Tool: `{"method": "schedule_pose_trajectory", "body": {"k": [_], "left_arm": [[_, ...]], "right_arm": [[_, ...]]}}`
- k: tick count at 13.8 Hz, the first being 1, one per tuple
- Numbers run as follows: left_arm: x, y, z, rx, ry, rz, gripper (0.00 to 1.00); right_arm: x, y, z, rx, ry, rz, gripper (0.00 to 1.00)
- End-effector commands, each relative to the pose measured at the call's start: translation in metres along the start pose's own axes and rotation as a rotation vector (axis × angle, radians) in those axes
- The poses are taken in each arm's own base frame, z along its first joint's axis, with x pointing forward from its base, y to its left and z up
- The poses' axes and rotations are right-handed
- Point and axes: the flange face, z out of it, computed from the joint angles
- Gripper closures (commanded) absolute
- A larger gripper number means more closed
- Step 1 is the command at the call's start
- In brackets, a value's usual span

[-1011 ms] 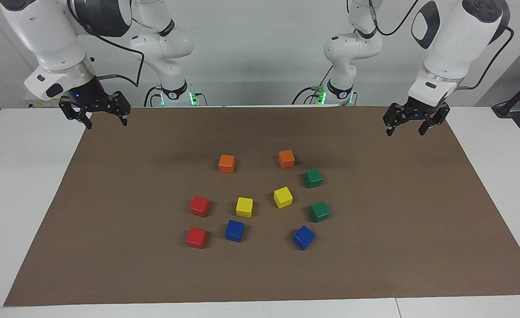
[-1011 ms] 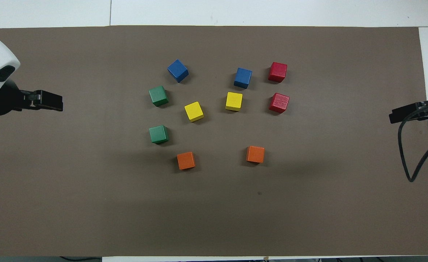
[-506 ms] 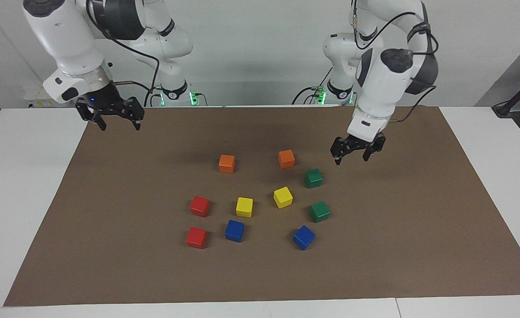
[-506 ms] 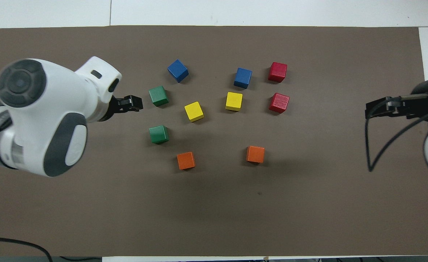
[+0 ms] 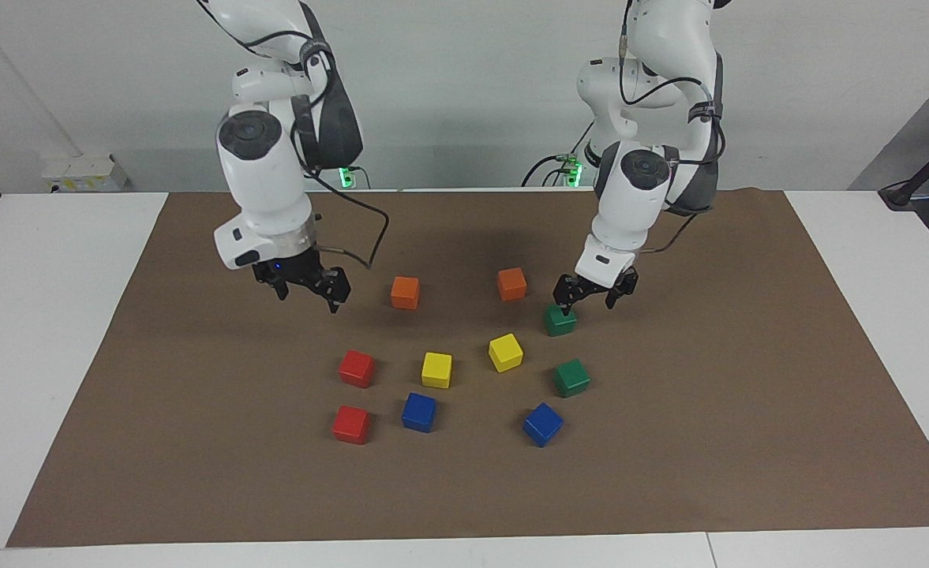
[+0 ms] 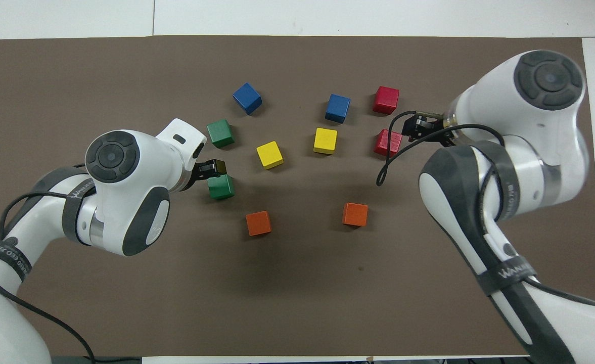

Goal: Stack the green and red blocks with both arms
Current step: 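Place the green block with the left gripper while the right gripper carries red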

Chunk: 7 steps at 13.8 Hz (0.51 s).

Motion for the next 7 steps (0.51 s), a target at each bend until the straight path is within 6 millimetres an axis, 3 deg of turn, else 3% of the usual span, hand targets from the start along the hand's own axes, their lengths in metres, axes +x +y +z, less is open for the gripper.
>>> {"method": "schedule_pose_trajectory", "body": {"k": [1, 5, 7], "left_arm": [[-0.008, 0.019, 0.018, -0.012, 0.003, -0.11, 0.0], [-0.008, 0.038, 0.043, -0.019, -0.011, -0.105, 0.0], [-0.013, 0.037, 0.055, -0.009, -0.029, -0.121, 0.0]], "right_arm": [[0.009, -0.017, 0.027, 0.055, 0.005, 0.083, 0.0], [0.009, -0.043, 0.064, 0.063, 0.024, 0.126, 0.0], [0.008, -0.049, 0.086, 0.051, 0.021, 0.131, 0.0]]}}
